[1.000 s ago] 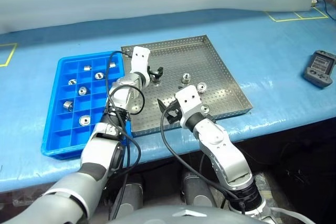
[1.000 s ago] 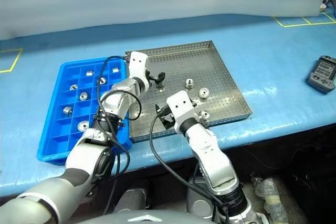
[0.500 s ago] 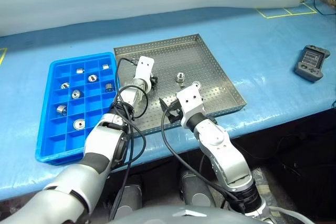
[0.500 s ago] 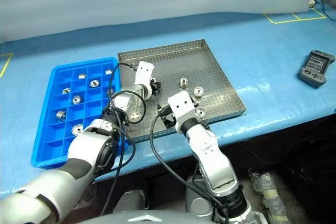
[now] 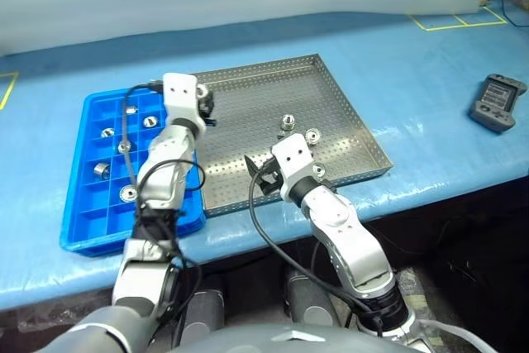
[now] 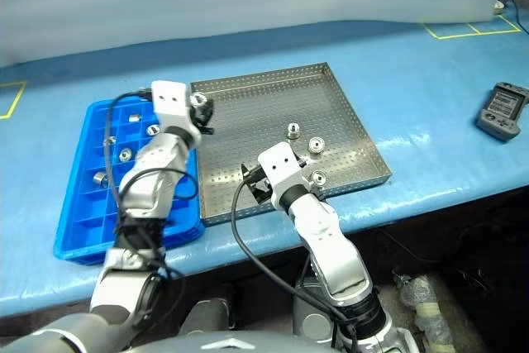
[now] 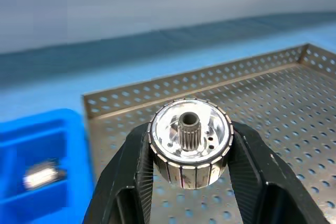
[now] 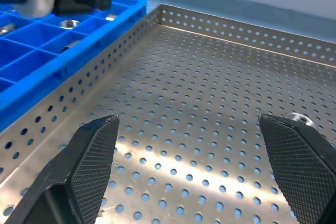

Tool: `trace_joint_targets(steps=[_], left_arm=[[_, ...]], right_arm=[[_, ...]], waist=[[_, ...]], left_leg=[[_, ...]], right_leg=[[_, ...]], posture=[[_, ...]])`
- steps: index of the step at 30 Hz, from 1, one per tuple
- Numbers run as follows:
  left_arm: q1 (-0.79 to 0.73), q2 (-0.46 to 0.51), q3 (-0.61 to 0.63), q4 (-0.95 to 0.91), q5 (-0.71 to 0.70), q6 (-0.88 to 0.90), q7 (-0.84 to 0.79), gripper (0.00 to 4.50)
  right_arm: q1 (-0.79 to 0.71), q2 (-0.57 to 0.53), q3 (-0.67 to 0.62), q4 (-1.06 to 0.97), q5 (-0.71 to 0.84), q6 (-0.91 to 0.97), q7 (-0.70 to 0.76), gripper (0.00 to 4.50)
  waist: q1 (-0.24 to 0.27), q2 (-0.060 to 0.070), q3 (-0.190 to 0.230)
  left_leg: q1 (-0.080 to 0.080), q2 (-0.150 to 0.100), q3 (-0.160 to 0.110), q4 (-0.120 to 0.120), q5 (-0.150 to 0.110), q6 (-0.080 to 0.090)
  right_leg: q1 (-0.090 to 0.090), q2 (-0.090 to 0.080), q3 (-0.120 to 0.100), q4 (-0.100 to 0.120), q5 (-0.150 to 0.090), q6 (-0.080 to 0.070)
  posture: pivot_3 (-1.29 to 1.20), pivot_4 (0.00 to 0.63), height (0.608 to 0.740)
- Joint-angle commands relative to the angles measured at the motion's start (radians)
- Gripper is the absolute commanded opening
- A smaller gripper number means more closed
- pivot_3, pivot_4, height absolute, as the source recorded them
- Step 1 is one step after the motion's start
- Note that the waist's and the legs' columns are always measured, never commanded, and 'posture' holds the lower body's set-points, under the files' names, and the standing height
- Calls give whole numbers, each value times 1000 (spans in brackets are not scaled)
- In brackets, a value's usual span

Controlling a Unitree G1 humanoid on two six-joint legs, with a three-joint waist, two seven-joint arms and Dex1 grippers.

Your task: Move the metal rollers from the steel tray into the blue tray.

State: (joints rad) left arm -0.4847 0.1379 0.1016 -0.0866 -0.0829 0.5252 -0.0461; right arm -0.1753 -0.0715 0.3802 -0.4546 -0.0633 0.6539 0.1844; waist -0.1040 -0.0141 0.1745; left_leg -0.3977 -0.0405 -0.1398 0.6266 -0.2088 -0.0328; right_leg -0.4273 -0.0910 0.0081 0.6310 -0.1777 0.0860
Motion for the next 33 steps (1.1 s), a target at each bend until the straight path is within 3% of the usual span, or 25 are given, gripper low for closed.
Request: trace_joint_targets(steps=[1, 10, 20, 26, 33], left_arm=[[151, 73, 22, -301, 67, 37, 22, 1700], [483, 24, 139, -660, 51, 200, 91, 1700], [709, -94, 196, -795, 52, 294, 151, 1700], [767, -157, 177, -790, 33, 320, 159, 1700], [680, -144, 173, -770, 6, 317, 135, 4060]], right_arm=[[-53, 9, 24, 27, 22, -40, 50, 4500], [-157, 58, 77, 152, 88, -103, 172, 4500], [-190, 100, 120, 215, 160, -150, 284, 4500], [-182, 90, 131, 206, 159, -147, 298, 4500], [-161, 88, 112, 176, 142, -136, 254, 4500]], waist=[[11, 0, 0], [96, -1, -1], [128, -3, -2], [148, -3, -2], [150, -3, -2]], left_leg=[[2, 0, 2, -1, 0, 0], [2, 0, 1, 1, 1, 0], [2, 1, -1, 0, 1, 0], [2, 1, -1, 0, 1, 0], [1, 1, -1, 0, 1, 0]], right_leg=[[0, 1, 2, 0, 0, 0], [2, 1, 1, -1, 0, -3], [2, 2, -1, -1, -2, -8], [2, 1, -1, -1, -3, -8], [2, 1, -2, -1, -3, -9]], posture=[[13, 150, 740], [152, 150, 740], [219, 150, 740], [226, 150, 740], [157, 150, 740]])
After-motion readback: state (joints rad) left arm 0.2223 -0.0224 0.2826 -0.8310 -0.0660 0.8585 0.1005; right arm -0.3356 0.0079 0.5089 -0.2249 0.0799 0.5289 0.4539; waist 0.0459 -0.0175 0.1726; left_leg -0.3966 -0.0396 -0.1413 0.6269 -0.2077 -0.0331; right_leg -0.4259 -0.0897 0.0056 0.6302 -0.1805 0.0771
